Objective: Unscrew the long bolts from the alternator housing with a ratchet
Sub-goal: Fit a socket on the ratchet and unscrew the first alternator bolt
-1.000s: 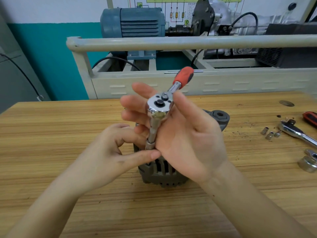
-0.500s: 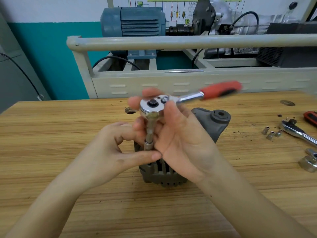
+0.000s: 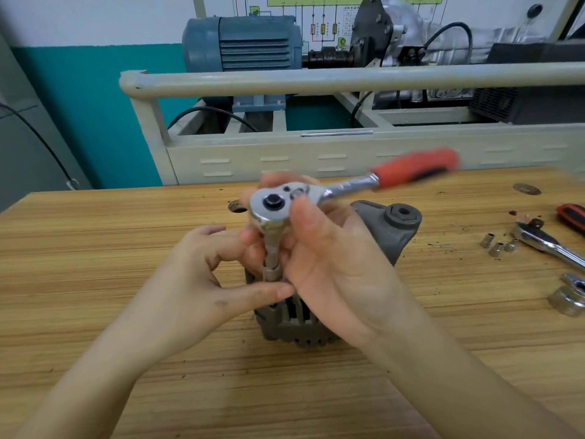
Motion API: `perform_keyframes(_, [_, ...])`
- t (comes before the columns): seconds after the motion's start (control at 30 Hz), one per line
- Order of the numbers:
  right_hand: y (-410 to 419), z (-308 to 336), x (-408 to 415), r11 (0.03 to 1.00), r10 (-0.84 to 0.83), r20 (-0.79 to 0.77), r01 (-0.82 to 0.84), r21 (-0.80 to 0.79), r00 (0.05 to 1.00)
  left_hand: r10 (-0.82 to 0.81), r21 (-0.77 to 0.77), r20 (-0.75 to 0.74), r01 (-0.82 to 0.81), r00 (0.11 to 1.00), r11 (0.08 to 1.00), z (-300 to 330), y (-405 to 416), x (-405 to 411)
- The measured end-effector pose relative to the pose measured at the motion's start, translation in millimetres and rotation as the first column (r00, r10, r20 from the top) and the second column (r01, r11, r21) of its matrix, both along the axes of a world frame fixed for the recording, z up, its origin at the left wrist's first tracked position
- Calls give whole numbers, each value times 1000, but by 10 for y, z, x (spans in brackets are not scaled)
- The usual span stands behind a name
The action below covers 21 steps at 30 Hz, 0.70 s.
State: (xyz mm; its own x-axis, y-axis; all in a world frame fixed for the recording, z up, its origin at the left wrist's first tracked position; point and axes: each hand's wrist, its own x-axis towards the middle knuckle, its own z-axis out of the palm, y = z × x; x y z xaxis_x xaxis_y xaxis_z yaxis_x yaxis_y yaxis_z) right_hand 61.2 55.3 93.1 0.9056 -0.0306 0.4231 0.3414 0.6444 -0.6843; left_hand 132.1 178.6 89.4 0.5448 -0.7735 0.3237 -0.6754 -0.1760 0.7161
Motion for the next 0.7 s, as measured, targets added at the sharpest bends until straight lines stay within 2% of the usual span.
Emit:
perform_keyframes(0.17, [-5,2,35,999,16,-64,-18,-30,998,-37,33,-15,37,999,999,-4,32,28])
perform_keyframes(0.5, [-22,-3,18,994,-31,-29,34,101,999,9,-15,-1,-9,1000,1000,-30,-27,1])
perform_keyframes(0.7, [-17,11,49,999,-25,-84,23,-27,996,-45,34,-80,48,996,998,-30,18,42])
